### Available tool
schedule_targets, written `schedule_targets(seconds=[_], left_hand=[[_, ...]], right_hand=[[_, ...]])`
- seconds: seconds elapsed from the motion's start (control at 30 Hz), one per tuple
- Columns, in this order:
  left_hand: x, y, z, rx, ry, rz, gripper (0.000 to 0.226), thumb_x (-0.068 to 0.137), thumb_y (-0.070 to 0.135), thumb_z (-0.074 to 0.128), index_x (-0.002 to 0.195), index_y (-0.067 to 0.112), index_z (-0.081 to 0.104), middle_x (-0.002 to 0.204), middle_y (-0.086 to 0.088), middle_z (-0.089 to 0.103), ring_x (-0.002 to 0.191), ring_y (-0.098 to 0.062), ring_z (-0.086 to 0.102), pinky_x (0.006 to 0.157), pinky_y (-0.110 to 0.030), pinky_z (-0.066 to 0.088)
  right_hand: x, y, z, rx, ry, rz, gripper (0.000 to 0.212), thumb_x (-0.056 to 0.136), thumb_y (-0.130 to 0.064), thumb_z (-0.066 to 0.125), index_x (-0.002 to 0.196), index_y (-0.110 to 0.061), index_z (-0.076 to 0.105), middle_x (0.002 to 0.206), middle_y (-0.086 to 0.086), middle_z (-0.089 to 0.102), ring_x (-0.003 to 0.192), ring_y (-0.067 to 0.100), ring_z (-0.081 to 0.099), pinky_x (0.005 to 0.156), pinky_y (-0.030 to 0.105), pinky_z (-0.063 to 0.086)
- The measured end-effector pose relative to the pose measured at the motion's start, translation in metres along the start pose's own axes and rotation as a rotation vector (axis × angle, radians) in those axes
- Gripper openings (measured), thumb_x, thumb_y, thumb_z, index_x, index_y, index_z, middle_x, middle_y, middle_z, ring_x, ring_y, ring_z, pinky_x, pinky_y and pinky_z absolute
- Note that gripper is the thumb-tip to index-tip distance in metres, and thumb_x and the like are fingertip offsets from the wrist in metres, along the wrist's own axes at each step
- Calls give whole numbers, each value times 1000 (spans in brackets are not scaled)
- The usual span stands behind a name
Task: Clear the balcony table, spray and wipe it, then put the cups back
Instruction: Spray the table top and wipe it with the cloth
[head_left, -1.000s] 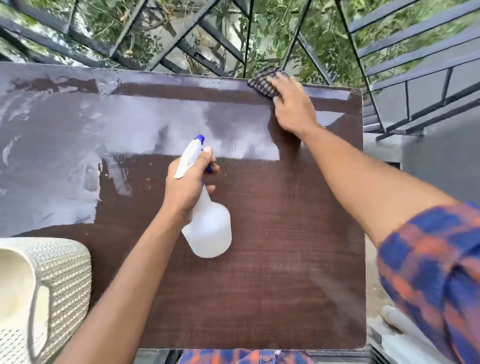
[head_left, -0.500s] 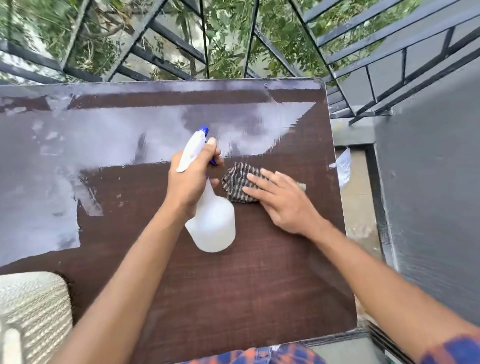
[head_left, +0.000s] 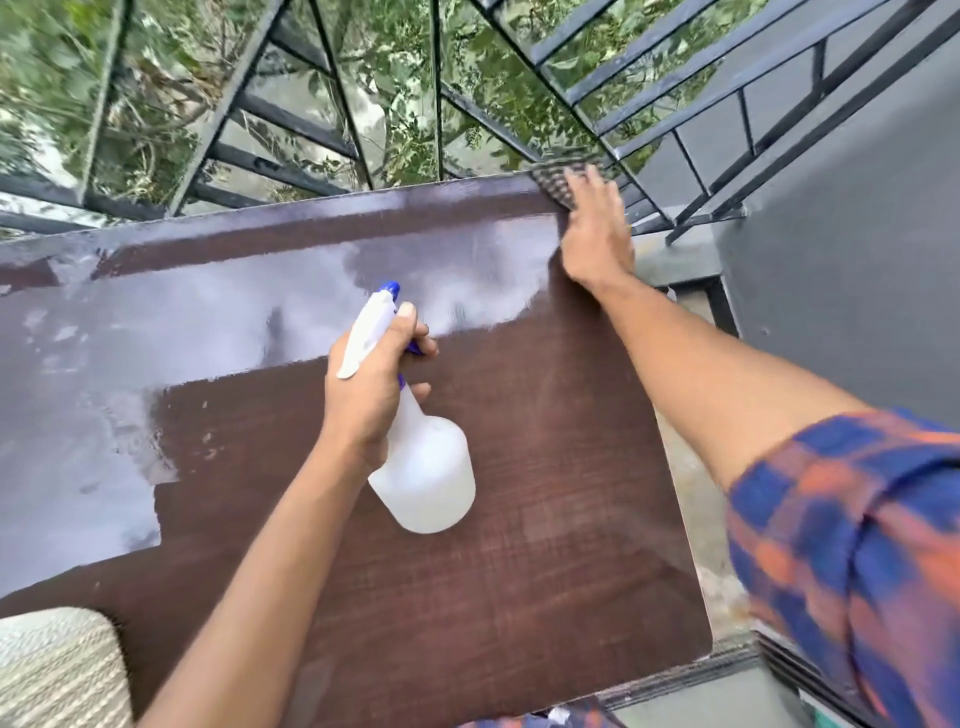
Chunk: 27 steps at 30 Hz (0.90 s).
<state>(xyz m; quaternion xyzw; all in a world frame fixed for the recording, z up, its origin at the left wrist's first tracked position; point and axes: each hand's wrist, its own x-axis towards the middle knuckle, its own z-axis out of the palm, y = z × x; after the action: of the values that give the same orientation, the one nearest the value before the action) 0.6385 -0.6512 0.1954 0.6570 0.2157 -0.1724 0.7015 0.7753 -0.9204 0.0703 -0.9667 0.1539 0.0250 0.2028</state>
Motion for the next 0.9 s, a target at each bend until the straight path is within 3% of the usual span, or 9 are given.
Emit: schedule_targets(seconds=[0.17,0.37,0.5,0.6,0.7,0.8,0.9], left_hand=[[-6,1,-7,-6,9,-6,24,99,39,58,83,22,61,86,-2,65,87,-19,66,57,-23,46],[-24,4,-12,-44,44,19,25,101,35,56,82,20,58,86,-5,61,79,-17,64,56,-24,43],[-42,1,-21,-27,66,73,25,101,36,57,82,21,62,85,-5,64,86,-18,67,60,-27,46],[-64,-2,-33,-36,93,91,24,98,39,59,83,21,64,85,-5,64,87,-18,67,61,-29,47],[-90,-7,-51,-50,151,118,24,99,37,58,88,16,63,84,-5,63,81,-17,64,60,-30,46],[-118,-22,-77,-24,251,133,24,99,38,58,86,19,66,82,-1,67,82,-12,68,58,-25,49],[-145,-40,-108,-44,357,124,23,95,41,59,82,24,69,81,0,69,85,-11,70,55,-25,50]], right_hand=[[-61,60,2,66,29,-85,57,99,-6,36,153,-23,39,163,5,30,147,28,31,122,36,21],[-177,71,17,-73,143,-36,60,95,-3,42,152,-21,40,161,5,35,146,32,33,117,47,32],[-230,67,19,-109,151,52,58,96,-8,46,151,-27,41,161,-3,36,149,29,28,112,50,34],[-216,57,18,-107,149,75,60,93,-8,43,149,-26,44,160,-1,38,148,31,30,114,53,32],[-175,30,12,-73,88,111,65,90,-10,38,153,-25,38,164,0,30,151,31,22,121,54,19],[-144,-9,13,-58,7,122,72,91,-7,45,158,-26,27,168,-2,17,154,29,11,124,53,8],[-152,-69,34,-70,-59,36,74,90,-11,50,158,-27,24,168,-3,14,154,28,10,124,51,9]])
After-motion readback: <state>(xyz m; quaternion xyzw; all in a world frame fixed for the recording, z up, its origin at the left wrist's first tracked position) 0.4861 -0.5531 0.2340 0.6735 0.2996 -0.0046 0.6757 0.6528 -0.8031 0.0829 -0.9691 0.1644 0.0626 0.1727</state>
